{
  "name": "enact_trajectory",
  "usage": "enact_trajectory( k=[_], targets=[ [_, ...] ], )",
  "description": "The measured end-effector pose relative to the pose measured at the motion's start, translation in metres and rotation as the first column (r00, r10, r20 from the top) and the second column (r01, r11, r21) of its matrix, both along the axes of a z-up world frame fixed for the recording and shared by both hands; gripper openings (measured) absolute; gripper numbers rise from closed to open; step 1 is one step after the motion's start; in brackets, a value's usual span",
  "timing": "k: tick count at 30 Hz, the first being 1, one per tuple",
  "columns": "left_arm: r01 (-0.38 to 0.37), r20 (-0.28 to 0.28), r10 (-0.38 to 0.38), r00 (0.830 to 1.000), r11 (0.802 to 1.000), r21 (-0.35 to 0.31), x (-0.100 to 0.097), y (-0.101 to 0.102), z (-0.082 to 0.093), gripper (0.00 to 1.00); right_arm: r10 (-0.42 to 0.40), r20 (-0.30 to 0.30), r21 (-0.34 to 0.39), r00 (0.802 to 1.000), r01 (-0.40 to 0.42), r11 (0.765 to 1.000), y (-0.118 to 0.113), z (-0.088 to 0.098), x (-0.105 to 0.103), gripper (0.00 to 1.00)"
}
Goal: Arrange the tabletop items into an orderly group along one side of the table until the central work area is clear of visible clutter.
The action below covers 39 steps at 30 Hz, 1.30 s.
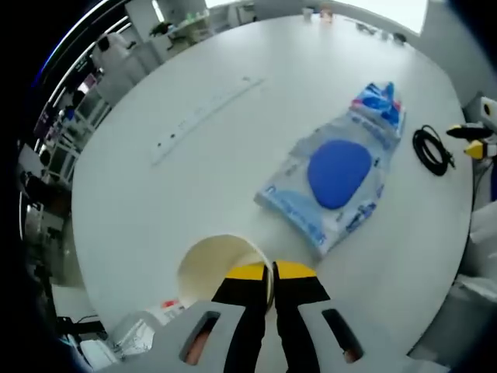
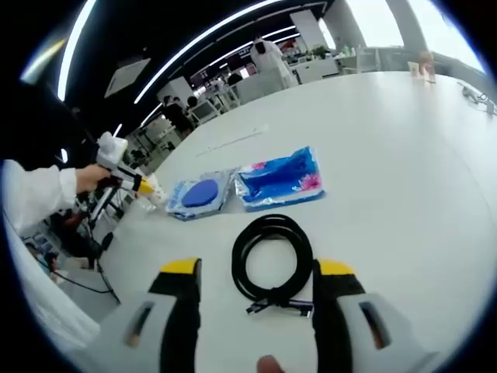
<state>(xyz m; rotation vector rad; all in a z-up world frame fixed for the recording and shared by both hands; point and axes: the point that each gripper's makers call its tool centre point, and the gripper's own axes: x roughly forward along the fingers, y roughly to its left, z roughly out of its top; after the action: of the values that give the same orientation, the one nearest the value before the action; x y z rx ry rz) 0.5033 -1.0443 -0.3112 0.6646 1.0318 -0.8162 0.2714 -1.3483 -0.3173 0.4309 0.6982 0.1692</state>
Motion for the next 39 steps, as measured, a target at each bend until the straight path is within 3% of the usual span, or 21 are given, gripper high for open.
enact_trajectory(
  k=[18, 22, 25, 26, 30, 39],
  targets=[
    [-0.03, -0.014, 0.03, 0.999, 1.0, -0.004, -0.004, 0.001, -0.01, 0.0, 0.002, -0.027, 0.022, 1.0, -0.002, 1.0, 0.004, -0.008, -0.005, 0.55],
    [-0.042, 0.014, 0.042, 0.999, 0.999, -0.005, 0.0, 0.002, -0.009, 0.2, 0.004, -0.028, 0.024, 1.0, -0.004, 1.0, 0.005, -0.008, -0.005, 0.55],
    [-0.058, 0.022, 0.059, 0.998, 0.997, -0.04, 0.001, 0.002, -0.007, 0.26, 0.007, -0.03, 0.022, 1.0, -0.006, 1.0, 0.006, -0.008, -0.005, 0.55],
    [-0.102, 0.023, 0.103, 0.994, 0.993, -0.054, 0.002, 0.004, -0.007, 0.29, 0.007, -0.029, 0.02, 1.0, -0.006, 1.0, 0.006, -0.009, -0.004, 0.55],
    [-0.094, 0.076, 0.1, 0.992, 0.993, -0.07, 0.007, 0.005, -0.002, 0.47, 0.01, -0.029, 0.022, 1.0, -0.009, 1.0, 0.006, -0.009, -0.003, 0.55],
    [-0.11, 0.105, 0.12, 0.987, 0.989, -0.099, 0.005, 0.01, 0.008, 0.54, 0.017, -0.028, 0.021, 0.999, -0.017, 1.0, 0.008, -0.009, -0.003, 0.54]
  ],
)
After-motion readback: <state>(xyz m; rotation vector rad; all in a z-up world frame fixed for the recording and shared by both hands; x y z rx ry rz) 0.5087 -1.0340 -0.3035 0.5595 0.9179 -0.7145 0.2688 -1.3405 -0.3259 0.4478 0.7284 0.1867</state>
